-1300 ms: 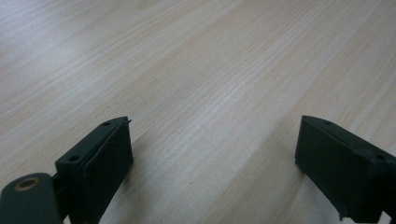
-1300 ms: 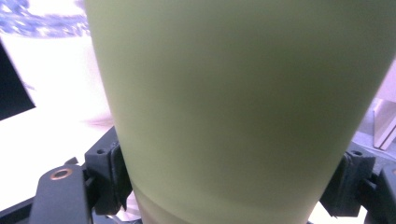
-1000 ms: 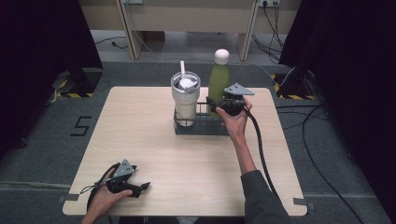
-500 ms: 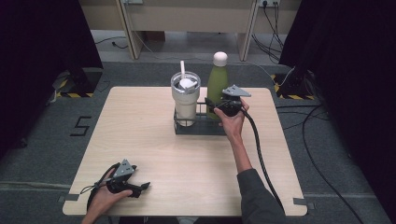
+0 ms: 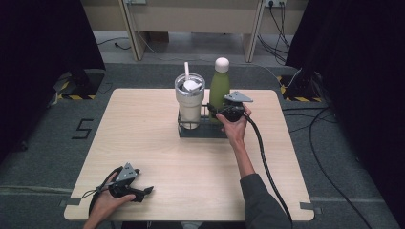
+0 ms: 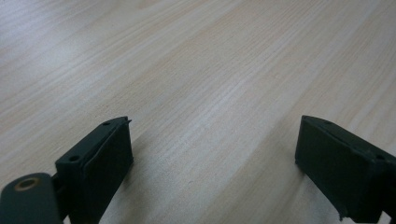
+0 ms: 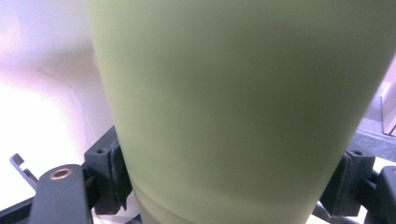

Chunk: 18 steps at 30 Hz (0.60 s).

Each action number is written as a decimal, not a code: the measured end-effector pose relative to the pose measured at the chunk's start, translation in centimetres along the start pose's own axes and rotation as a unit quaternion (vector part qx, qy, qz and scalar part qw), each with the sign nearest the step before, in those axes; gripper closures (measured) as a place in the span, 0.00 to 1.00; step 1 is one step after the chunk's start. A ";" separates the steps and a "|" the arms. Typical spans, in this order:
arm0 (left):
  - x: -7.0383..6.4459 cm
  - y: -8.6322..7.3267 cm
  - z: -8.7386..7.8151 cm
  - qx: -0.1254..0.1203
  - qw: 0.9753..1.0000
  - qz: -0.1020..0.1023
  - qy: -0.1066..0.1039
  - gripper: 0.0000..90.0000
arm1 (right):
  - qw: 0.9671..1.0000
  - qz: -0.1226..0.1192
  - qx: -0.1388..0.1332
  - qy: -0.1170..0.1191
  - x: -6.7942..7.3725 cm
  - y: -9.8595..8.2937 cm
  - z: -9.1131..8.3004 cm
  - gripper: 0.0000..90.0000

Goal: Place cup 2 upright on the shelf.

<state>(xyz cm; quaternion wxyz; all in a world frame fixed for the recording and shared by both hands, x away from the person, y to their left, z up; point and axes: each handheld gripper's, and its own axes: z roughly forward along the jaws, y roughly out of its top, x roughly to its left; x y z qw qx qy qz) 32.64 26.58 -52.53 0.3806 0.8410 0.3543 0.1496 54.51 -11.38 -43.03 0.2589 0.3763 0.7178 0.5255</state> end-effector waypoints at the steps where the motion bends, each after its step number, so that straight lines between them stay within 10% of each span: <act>1: 0.0 0.0 0.0 0.000 1.000 0.000 0.000 0.11 | 1.000 -0.001 0.000 0.000 0.0 -0.1 0.0 0.23; 18: 0.0 0.0 0.0 0.000 1.000 0.000 0.000 0.11 | 1.000 -0.002 0.002 -0.005 -0.2 -1.5 0.4 0.23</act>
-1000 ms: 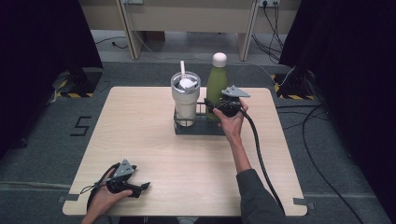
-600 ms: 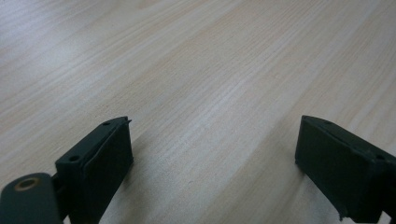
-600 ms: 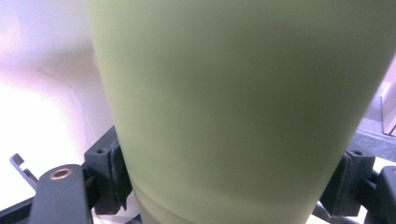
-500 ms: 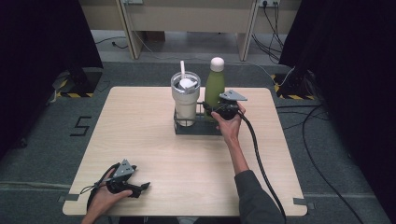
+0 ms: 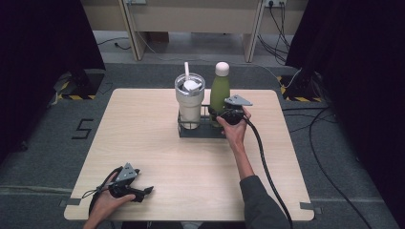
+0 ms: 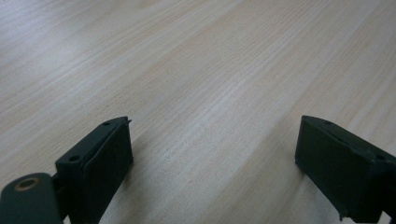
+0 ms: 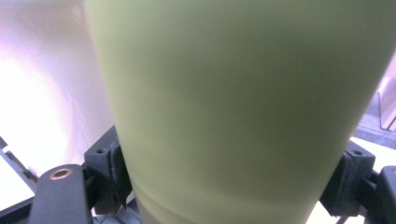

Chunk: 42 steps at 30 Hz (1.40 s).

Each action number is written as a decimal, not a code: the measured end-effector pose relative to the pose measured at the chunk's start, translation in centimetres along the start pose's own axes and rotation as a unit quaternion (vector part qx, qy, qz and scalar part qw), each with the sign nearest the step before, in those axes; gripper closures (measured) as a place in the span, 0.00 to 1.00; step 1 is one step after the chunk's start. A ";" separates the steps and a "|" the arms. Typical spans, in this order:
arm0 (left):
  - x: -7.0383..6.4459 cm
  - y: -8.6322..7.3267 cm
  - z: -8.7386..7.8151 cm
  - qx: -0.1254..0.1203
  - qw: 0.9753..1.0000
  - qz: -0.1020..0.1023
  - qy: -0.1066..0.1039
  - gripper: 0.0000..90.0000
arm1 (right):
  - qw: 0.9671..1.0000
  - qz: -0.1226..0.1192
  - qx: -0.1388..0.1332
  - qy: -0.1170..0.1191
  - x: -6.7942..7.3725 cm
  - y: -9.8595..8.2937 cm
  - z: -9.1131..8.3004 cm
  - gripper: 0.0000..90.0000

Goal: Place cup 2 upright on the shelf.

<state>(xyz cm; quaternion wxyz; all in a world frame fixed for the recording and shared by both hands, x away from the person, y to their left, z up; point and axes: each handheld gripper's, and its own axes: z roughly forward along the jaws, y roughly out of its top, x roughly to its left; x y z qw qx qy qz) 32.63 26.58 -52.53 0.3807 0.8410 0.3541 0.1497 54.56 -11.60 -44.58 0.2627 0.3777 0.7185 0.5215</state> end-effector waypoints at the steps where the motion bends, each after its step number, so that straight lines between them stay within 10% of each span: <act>1: 0.0 0.0 0.0 0.000 1.000 0.000 0.000 0.11 | 1.000 -0.002 0.001 -0.001 0.0 0.0 0.0 0.23; 42: 0.0 0.0 0.0 -0.001 1.000 0.000 0.001 0.11 | 1.000 0.005 0.005 0.006 0.2 -0.4 -2.5 0.16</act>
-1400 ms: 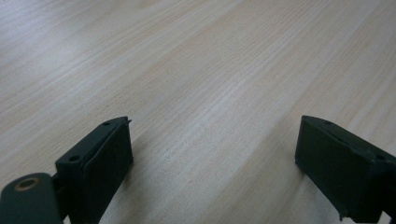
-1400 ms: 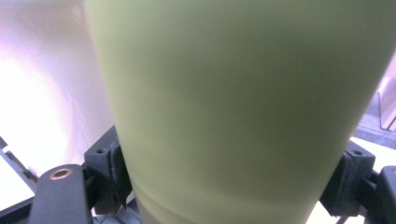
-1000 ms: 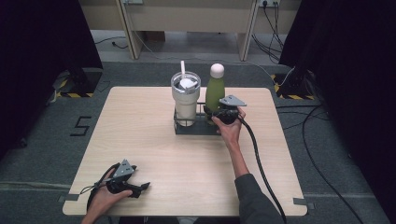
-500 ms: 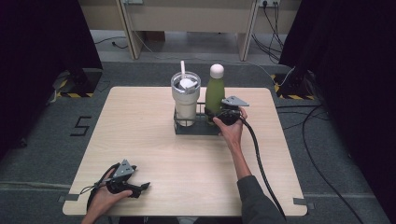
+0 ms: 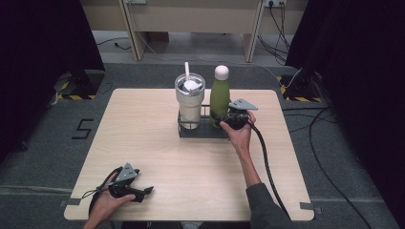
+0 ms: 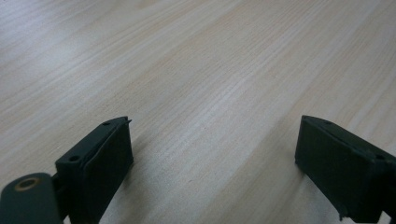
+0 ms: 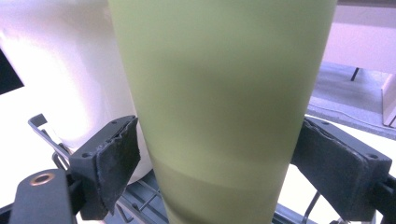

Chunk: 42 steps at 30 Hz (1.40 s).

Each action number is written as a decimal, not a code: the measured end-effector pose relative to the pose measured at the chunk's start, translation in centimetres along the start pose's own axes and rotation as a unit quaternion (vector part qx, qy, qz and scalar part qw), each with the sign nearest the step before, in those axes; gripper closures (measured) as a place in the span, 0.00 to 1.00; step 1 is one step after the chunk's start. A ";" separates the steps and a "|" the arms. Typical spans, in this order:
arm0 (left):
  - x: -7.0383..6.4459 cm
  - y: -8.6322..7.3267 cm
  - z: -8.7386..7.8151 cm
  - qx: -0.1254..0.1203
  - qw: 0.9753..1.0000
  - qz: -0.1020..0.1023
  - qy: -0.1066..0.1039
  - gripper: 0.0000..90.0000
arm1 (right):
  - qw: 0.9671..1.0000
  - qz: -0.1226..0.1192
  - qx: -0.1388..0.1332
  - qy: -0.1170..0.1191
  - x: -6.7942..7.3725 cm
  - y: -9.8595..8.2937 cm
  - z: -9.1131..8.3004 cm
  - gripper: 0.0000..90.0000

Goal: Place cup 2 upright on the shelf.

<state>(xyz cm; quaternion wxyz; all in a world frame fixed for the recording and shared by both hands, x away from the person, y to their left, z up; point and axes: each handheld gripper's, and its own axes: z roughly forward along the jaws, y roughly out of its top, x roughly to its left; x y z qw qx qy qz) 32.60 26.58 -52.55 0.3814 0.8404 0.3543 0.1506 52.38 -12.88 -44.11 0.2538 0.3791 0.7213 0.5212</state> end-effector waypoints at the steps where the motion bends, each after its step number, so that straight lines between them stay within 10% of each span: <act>1: 0.0 0.0 0.0 0.000 1.000 0.000 0.000 0.11 | 1.000 0.000 0.000 0.000 0.0 0.0 -0.1 0.16; 42: 0.0 0.0 0.0 0.001 1.000 -0.001 0.000 0.11 | 1.000 -0.012 -0.013 0.011 1.6 0.2 -4.9 0.17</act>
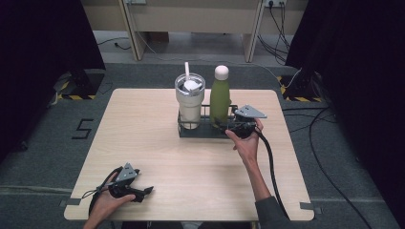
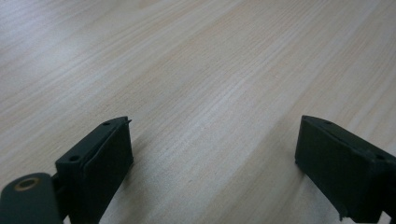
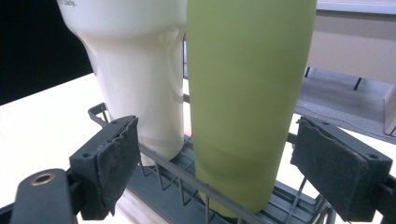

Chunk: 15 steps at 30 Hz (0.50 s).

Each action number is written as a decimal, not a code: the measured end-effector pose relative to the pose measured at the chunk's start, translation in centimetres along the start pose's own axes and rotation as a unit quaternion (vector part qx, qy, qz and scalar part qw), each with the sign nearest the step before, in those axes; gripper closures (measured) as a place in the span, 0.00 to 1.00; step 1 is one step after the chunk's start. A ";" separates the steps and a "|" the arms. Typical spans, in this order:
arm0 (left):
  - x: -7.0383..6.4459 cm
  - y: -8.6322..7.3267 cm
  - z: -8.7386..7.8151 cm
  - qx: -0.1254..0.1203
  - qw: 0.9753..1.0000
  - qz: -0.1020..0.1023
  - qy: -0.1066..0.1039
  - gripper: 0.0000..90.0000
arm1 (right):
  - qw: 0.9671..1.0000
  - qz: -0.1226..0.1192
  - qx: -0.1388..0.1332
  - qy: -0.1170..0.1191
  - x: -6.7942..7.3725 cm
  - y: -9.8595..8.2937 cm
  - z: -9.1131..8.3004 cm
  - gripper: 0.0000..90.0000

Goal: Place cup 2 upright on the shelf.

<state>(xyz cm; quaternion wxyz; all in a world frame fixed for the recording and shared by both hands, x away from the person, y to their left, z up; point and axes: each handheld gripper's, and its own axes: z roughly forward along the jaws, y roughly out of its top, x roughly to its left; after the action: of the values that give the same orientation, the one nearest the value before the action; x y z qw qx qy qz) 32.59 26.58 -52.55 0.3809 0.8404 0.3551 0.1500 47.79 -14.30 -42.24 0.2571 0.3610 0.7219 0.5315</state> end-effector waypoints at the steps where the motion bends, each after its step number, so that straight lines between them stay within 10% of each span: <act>1: 0.0 0.0 0.0 0.000 1.000 0.000 0.000 0.11 | 1.000 0.000 0.000 -0.001 0.0 0.0 -0.1 0.17; 15: 0.0 0.0 0.0 0.000 1.000 0.000 0.000 0.11 | 1.000 0.003 -0.002 0.005 0.7 -0.5 -1.6 0.17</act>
<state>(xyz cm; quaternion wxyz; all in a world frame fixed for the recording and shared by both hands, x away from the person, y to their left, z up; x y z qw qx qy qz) 32.60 26.58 -52.55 0.3810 0.8404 0.3550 0.1502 45.99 -14.74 -42.18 0.2521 0.3602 0.7210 0.5356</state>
